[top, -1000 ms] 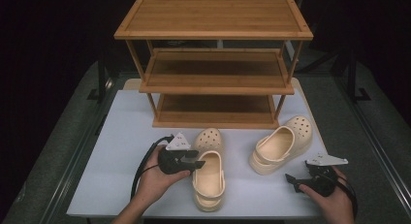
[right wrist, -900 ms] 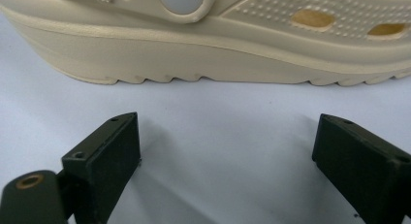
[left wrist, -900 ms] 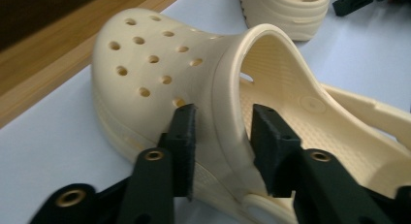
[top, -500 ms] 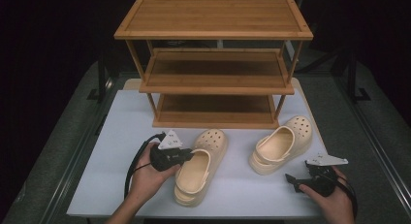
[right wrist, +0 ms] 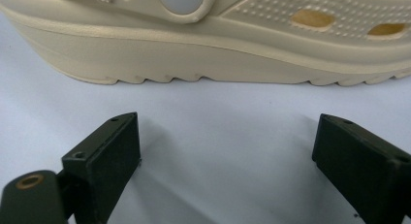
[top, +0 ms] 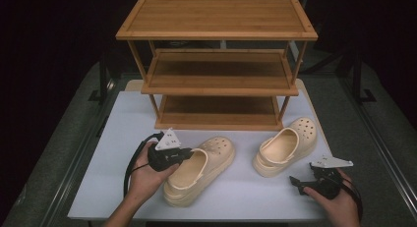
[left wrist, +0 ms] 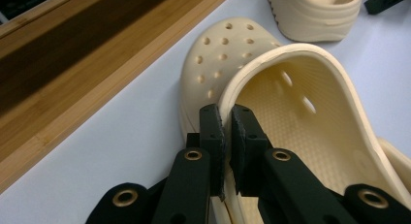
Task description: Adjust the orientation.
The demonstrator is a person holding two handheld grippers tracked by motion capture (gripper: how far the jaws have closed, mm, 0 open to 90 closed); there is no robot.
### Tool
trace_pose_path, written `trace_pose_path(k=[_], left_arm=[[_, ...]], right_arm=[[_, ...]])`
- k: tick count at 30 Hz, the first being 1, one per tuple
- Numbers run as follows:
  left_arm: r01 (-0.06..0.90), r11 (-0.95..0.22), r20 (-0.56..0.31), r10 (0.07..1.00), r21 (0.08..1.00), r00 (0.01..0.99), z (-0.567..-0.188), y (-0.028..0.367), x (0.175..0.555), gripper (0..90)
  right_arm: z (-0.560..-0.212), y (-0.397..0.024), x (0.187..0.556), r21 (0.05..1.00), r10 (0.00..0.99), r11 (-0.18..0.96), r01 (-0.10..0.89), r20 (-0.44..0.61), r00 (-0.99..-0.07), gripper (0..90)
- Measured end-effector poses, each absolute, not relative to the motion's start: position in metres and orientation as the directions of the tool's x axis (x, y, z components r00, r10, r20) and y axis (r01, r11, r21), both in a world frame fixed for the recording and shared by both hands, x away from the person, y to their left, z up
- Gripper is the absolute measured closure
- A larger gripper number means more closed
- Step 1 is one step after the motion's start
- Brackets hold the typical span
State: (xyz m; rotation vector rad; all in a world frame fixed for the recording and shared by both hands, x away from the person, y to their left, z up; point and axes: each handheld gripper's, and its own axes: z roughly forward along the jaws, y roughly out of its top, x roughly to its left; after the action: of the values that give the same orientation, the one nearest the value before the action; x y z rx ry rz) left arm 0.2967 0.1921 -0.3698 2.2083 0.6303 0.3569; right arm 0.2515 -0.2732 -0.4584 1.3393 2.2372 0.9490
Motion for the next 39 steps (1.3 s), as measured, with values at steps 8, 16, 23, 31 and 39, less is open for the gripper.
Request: trace_pose_path(k=[8, 16, 23, 31, 39], left_arm=[[0.329, -0.537, 0.047, 0.570, 0.777, 0.820, -0.362, 0.210, 0.299, 84.5], [0.349, -0.512, 0.058, 0.621, 0.785, 0.782, -0.356, 0.250, 0.305, 84.5], [0.380, -0.488, 0.068, 0.679, 0.786, 0.731, -0.361, 0.284, 0.309, 84.4], [0.406, -0.465, 0.077, 0.727, 0.787, 0.683, -0.373, 0.318, 0.312, 84.3], [0.423, -0.449, 0.063, 0.740, 0.787, 0.670, -0.382, 0.328, 0.309, 84.1]], right_arm=[[-0.458, -0.273, 0.252, 0.706, 0.875, 0.323, 0.630, 0.031, -0.483, 9.3], [-0.458, -0.273, 0.252, 0.705, 0.875, 0.323, 0.631, 0.032, -0.483, 9.3], [-0.458, -0.273, 0.252, 0.705, 0.875, 0.323, 0.632, 0.032, -0.483, 9.3], [-0.458, -0.273, 0.252, 0.705, 0.875, 0.322, 0.632, 0.032, -0.483, 9.3], [-0.458, -0.273, 0.252, 0.704, 0.875, 0.324, 0.633, 0.032, -0.483, 9.3]])
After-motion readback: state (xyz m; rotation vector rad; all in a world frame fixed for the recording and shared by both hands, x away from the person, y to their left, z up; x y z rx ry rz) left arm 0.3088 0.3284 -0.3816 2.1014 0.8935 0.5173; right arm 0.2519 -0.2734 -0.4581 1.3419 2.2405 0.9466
